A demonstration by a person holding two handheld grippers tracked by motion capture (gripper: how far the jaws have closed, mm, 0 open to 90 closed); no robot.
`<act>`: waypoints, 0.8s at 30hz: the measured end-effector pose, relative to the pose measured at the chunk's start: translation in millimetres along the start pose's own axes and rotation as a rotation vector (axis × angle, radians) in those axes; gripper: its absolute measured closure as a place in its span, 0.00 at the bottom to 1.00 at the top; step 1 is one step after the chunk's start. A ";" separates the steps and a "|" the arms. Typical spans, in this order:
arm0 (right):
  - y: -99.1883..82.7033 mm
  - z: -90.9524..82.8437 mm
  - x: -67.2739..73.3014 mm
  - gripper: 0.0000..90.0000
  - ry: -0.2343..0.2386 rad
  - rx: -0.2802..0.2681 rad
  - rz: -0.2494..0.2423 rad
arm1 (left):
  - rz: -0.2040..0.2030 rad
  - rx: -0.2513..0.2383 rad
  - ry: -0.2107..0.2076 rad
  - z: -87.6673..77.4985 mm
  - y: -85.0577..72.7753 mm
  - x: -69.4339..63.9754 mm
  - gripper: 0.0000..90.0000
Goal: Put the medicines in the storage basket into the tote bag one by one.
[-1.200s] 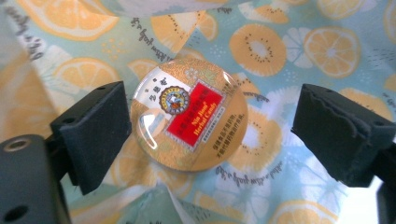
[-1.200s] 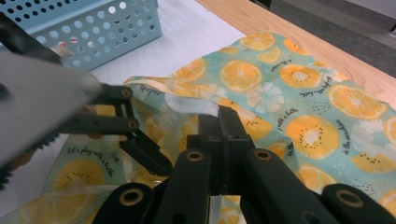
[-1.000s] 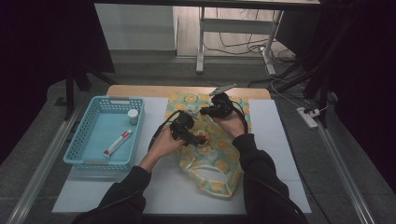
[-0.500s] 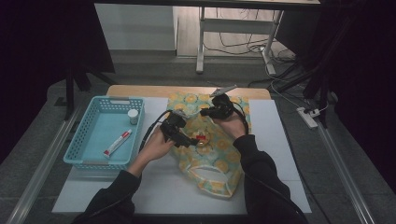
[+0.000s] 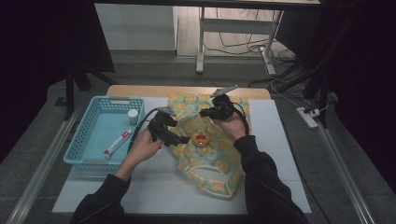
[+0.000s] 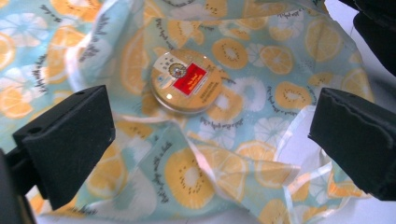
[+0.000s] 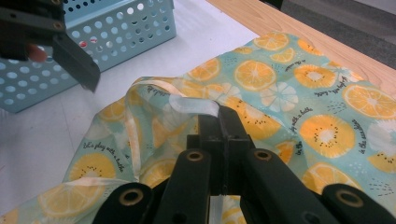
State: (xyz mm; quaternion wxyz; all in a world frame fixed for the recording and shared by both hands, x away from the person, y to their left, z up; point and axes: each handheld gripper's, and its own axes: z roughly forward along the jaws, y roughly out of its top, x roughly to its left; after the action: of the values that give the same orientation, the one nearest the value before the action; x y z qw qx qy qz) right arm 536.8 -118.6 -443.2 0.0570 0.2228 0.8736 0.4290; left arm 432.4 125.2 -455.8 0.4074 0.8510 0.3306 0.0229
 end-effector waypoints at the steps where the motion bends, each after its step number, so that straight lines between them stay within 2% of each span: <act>1: -0.1 -0.2 0.0 1.00 0.000 -0.001 0.000 | 0.002 -0.001 0.002 -2.6 -1.3 0.2 0.00; 7: -0.4 -0.6 0.3 1.00 0.002 0.001 0.002 | -0.002 -0.014 0.029 -19.4 -10.4 3.8 0.00; 15: -1.1 0.6 1.4 1.00 0.003 0.007 0.000 | -0.032 -0.052 0.062 -40.5 -22.6 9.9 0.00; 18: -1.5 1.0 1.5 1.00 0.004 0.009 0.000 | -0.037 -0.055 0.094 -48.0 -26.9 10.7 0.00; 21: -2.1 1.0 1.6 1.00 0.005 0.011 0.003 | -0.062 -0.065 0.097 -55.3 -31.3 12.5 0.00; 24: -2.8 1.0 1.1 1.00 0.003 0.011 0.003 | -0.081 -0.066 0.119 -63.1 -35.8 15.0 0.00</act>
State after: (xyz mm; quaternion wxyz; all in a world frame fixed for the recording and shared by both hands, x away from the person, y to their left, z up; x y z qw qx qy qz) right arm 535.2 -118.8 -445.9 0.0536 0.2237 0.8757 0.4246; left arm 405.1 192.8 -442.6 0.4155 0.8201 0.3875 0.0678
